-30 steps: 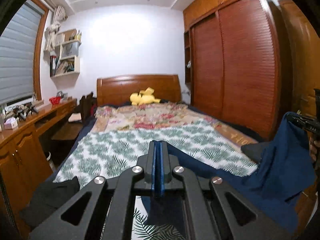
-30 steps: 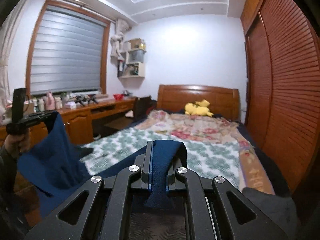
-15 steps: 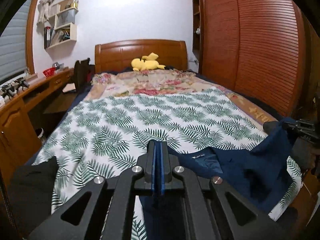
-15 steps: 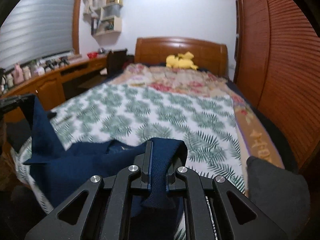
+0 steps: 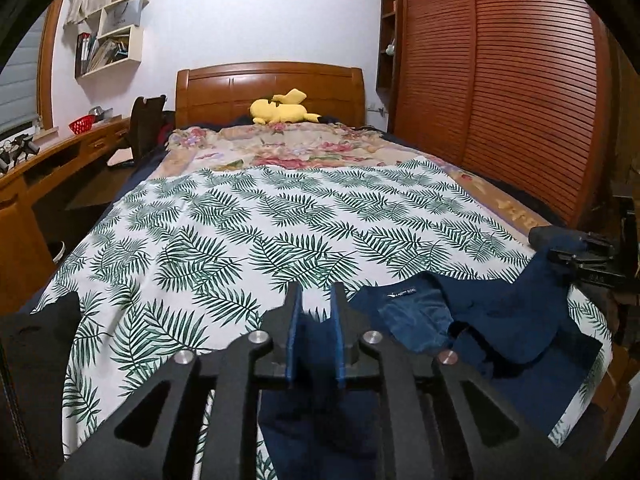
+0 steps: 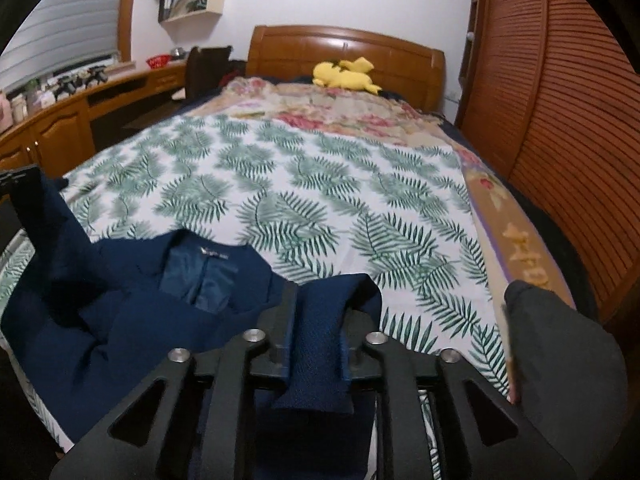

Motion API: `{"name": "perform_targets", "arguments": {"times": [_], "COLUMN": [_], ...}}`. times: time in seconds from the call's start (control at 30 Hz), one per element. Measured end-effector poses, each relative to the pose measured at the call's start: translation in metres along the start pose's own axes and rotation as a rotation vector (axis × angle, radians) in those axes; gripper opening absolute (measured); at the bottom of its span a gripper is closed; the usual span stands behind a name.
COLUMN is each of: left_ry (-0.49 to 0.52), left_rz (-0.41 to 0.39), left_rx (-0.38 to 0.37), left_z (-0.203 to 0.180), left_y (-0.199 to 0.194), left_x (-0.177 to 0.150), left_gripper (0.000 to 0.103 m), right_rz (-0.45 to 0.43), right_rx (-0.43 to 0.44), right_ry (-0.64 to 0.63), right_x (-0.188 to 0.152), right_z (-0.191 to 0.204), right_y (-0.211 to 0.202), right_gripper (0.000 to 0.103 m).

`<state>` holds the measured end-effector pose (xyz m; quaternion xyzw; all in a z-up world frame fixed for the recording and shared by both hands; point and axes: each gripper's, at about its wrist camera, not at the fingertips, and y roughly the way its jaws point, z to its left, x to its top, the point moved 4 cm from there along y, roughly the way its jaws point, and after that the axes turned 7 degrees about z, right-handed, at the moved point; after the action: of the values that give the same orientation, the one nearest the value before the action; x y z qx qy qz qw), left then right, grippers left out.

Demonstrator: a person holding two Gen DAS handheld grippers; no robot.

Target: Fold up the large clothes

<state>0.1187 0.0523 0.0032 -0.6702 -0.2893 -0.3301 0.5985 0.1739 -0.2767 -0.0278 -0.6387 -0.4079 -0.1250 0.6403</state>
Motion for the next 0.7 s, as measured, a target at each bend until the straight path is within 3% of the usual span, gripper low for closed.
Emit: {"name": "perform_targets", "arguments": {"times": [0.07,0.23,0.43,0.53,0.7], "left_ry": [0.019,0.003,0.028,0.023,0.016], "left_rz": [-0.010,-0.016,0.017,0.038,0.045], "left_rx": [0.015,-0.061,-0.076,-0.106,-0.094], "left_z": [0.001,0.007,0.006,0.008,0.018], "left_y": [-0.001,-0.001,0.009,0.012,0.010], "left_x": [-0.001,-0.010,-0.031,-0.043,-0.050], "left_gripper": [0.017,0.021,0.022,0.022,0.022], "right_rz": [-0.025,-0.024,0.013,0.035,0.053], "right_rx": [-0.037,-0.019,0.056,0.072,0.126], "right_ry": [-0.015,-0.055,-0.122,-0.115,-0.090], "right_x": [-0.001,-0.001,-0.002,0.001,0.012], "right_z": [0.004,0.027,0.067,0.075,0.090], "right_y": [-0.003,-0.002,0.013,0.025,0.041], "right_gripper": [0.058,0.059,0.059,0.059,0.059]}}
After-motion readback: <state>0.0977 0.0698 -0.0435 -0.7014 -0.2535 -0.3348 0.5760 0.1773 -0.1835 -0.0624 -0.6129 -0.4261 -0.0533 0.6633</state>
